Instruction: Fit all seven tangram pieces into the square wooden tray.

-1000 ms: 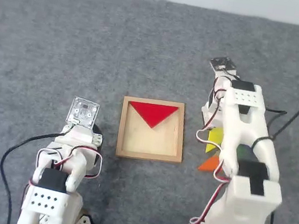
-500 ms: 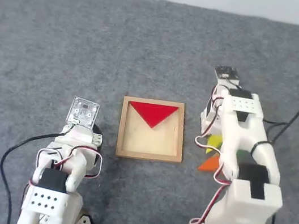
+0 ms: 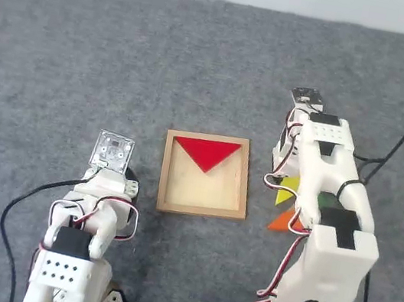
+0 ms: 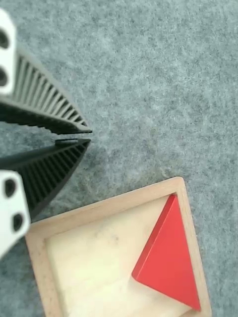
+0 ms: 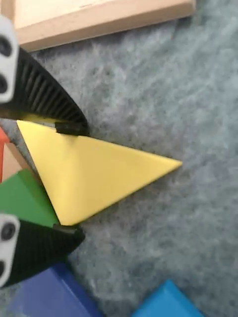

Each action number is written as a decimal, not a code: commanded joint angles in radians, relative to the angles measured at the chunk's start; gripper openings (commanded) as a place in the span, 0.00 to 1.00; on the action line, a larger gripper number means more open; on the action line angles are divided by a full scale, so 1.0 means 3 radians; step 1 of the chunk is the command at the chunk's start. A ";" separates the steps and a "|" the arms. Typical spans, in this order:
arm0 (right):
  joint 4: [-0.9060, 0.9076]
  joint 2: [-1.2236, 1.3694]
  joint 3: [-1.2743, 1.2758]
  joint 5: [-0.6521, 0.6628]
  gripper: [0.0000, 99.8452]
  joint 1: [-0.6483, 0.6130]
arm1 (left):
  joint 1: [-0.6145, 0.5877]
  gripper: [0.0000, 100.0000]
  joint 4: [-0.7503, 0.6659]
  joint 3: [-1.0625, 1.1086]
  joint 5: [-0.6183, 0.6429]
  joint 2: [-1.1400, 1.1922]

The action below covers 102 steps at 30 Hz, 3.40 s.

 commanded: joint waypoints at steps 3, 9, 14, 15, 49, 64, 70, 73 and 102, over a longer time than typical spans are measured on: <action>0.0043 0.0018 -0.0184 -0.0036 0.17 0.0028 | -0.0015 0.01 0.0005 -0.0028 0.0015 -0.0041; 0.0100 -0.0320 -0.0179 -0.0046 0.17 0.0028 | -0.0015 0.01 0.0005 -0.0028 0.0015 -0.0041; -0.0043 -0.0683 0.0087 -0.0046 0.17 -0.0003 | -0.0015 0.01 0.0005 -0.0028 0.0015 -0.0041; -0.0110 -0.0749 0.0169 -0.0046 0.17 -0.0003 | -0.0015 0.01 0.0005 -0.0028 0.0015 -0.0041; 0.0013 0.0069 -0.0148 0.0072 0.21 0.0171 | -0.0015 0.01 0.0005 -0.0028 0.0015 -0.0041; -0.0023 -0.0284 -0.0164 -0.0041 0.17 0.0187 | -0.0015 0.01 0.0005 -0.0028 0.0015 -0.0041; -0.0320 -0.0765 0.0251 -0.0051 0.17 0.0182 | -0.0015 0.01 0.0005 -0.0028 0.0015 -0.0041; -0.0514 -0.1061 0.0552 -0.0046 0.17 0.0192 | -0.0015 0.01 0.0005 -0.0028 0.0015 -0.0041; -0.0166 -0.0238 0.0281 -0.0496 0.19 0.0079 | -0.0015 0.01 0.0005 -0.0028 0.0015 -0.0041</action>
